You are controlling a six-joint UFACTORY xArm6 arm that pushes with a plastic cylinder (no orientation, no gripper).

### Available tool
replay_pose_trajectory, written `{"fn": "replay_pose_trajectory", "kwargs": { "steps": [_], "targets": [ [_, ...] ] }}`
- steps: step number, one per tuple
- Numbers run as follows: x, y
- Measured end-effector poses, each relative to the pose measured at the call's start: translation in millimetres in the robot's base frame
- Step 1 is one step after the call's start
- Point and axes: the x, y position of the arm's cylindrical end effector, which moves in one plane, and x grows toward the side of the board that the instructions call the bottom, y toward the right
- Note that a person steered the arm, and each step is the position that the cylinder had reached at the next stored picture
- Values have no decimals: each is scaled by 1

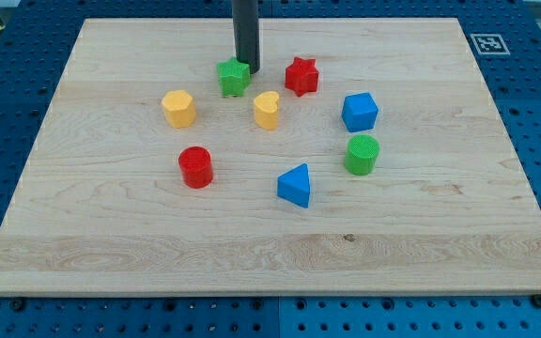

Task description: Slide red star to center

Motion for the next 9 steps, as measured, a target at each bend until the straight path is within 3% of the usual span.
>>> {"fn": "replay_pose_trajectory", "kwargs": {
  "steps": [4, 9],
  "targets": [
    [0, 45],
    [-15, 57]
  ]
}}
